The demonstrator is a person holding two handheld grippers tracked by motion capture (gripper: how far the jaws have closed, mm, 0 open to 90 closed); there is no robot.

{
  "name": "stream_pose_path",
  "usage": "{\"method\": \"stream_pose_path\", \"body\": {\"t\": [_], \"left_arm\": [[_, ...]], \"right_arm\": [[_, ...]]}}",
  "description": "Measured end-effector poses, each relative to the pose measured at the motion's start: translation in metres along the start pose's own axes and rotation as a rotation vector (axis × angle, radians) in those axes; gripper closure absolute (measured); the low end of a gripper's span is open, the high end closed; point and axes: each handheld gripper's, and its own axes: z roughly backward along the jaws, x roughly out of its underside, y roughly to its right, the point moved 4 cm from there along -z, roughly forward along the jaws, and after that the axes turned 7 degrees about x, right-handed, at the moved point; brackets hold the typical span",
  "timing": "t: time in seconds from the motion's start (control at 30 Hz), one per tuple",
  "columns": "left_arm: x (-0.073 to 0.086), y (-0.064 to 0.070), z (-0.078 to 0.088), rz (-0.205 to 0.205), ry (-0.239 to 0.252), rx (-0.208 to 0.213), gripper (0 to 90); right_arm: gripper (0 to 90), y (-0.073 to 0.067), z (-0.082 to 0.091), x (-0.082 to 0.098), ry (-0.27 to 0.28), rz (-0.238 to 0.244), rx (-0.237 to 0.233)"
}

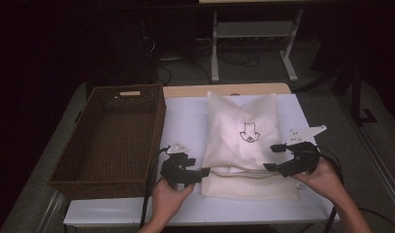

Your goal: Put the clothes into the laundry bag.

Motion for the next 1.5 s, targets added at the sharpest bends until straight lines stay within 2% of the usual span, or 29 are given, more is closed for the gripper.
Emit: {"method": "stream_pose_path", "body": {"t": [0.7, 1.27, 1.5], "left_arm": [[0.019, 0.002, 0.008, -0.053, -0.001, -0.019, 32.0], [0.034, 0.000, 0.015, -0.059, -0.002, -0.029, 31.8], [0.043, -0.002, 0.017, -0.049, 0.000, -0.022, 31.8]], "right_arm": [[22.9, 0.004, 0.015, 0.030, 0.019, -0.060, 0.034], [22.3, -0.003, 0.023, 0.052, 0.030, -0.089, 0.046], [22.0, -0.004, 0.025, 0.062, 0.028, -0.100, 0.054]]}}
